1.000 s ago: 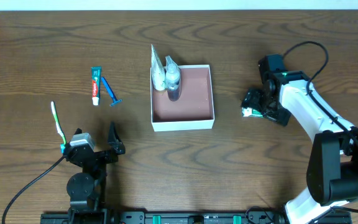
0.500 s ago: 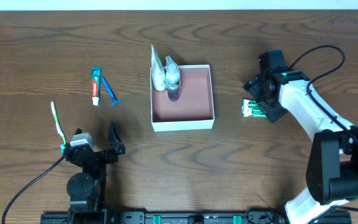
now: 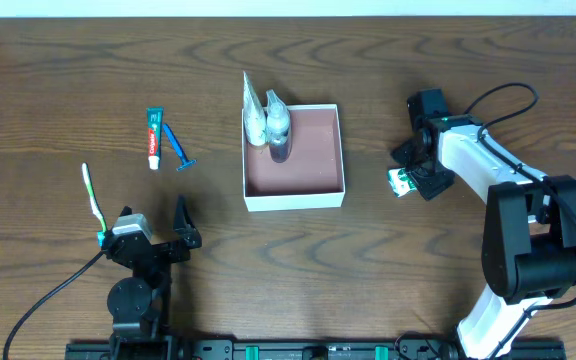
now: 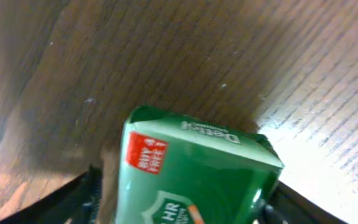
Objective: Pack container
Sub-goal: 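Close the right gripper on the soap bar and lift it, then carry the soap bar with the right gripper over the box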
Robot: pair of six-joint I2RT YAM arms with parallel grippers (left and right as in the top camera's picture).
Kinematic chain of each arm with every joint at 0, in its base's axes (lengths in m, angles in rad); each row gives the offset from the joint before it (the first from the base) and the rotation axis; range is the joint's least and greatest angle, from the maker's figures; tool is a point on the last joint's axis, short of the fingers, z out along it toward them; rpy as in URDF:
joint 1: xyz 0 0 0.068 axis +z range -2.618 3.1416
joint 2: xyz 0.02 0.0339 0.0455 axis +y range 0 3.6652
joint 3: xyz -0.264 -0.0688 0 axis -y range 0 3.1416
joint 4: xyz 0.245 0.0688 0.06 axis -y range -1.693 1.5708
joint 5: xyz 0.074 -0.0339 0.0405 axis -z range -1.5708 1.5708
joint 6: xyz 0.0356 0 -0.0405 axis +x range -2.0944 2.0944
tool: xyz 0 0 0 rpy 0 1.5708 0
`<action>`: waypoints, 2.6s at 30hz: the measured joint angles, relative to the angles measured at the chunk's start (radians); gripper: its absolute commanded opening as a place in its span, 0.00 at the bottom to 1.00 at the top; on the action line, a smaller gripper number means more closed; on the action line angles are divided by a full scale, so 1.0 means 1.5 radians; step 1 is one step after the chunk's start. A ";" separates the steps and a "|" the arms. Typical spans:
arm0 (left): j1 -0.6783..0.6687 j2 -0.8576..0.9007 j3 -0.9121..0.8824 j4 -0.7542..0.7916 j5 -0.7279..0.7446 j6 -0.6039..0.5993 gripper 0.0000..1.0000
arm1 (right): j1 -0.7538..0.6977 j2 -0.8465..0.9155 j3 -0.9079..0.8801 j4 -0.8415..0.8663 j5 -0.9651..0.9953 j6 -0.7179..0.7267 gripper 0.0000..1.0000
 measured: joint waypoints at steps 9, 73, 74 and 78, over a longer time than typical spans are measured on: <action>0.000 0.000 0.000 0.000 0.000 0.000 0.98 | 0.000 0.001 0.000 -0.002 -0.010 -0.086 0.67; 0.000 0.000 0.000 0.000 0.000 0.000 0.98 | 0.318 -0.142 0.136 0.039 -0.229 -0.461 0.31; 0.000 0.000 0.000 0.000 0.000 0.000 0.98 | 0.328 -0.137 0.136 0.042 -0.216 -0.454 0.31; 0.000 0.000 0.000 0.000 0.000 0.000 0.98 | 0.366 -0.121 0.136 0.064 -0.161 -0.436 0.31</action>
